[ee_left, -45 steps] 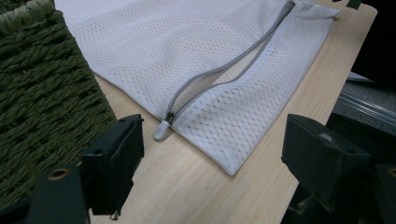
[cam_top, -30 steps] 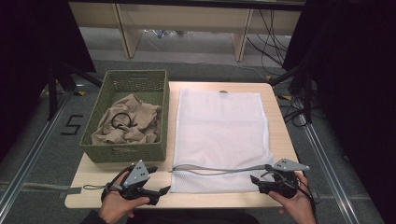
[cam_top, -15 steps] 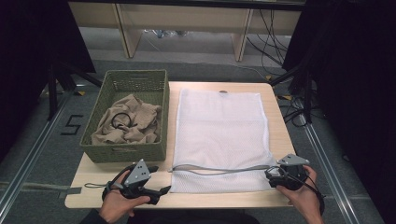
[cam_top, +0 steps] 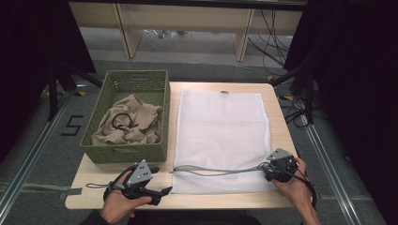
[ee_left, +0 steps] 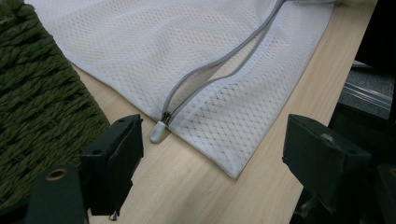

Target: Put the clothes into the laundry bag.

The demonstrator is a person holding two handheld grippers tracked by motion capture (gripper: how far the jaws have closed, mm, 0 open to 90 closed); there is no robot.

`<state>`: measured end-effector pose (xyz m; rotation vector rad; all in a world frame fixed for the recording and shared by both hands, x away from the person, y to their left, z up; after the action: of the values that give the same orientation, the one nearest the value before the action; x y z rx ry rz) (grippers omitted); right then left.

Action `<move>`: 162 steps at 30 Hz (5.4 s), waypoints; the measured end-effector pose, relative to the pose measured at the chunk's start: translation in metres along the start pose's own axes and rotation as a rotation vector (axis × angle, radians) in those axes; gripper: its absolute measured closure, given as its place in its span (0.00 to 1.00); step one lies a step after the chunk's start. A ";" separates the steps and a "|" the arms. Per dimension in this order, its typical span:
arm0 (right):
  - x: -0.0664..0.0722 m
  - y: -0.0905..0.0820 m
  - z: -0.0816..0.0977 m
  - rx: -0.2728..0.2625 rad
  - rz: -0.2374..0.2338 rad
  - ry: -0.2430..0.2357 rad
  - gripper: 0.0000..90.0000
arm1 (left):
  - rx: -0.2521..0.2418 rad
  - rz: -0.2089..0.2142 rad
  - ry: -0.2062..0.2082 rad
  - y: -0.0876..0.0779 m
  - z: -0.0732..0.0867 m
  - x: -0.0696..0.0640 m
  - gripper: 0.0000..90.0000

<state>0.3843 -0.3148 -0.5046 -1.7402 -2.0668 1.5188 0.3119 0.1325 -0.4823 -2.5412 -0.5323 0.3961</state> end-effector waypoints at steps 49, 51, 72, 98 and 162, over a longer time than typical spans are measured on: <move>0.054 -0.017 -0.109 -0.278 -0.262 -0.122 1.00 | -0.083 -0.142 -0.017 -0.042 -0.042 0.029 0.22; 0.052 -0.018 -0.111 -0.273 -0.257 -0.129 1.00 | -0.083 -0.170 -0.020 -0.051 -0.051 0.039 0.22; 0.041 -0.026 -0.125 -0.279 -0.265 -0.139 1.00 | 0.203 -0.389 -0.223 -0.076 -0.075 0.209 0.23; 0.045 -0.015 -0.122 -0.258 -0.284 -0.190 1.00 | 0.498 -0.180 -0.277 0.007 -0.039 0.231 0.00; 0.043 -0.019 -0.119 -0.246 -0.292 -0.172 1.00 | -0.030 -0.220 -0.227 -0.084 -0.111 0.210 0.79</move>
<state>0.4236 -0.2045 -0.4527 -1.3271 -2.5534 1.4209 0.5139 0.2454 -0.3814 -2.4458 -0.8994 0.6021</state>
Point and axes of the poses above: each handheld gripper's, and its own axes: y roughly forward along the jaws, z roughly out of its underside, x roughly to its left, the point moved 2 cm from there along y, roughly forward along the jaws, and after that the axes turned 13 degrees about z, right-handed, at the moved point
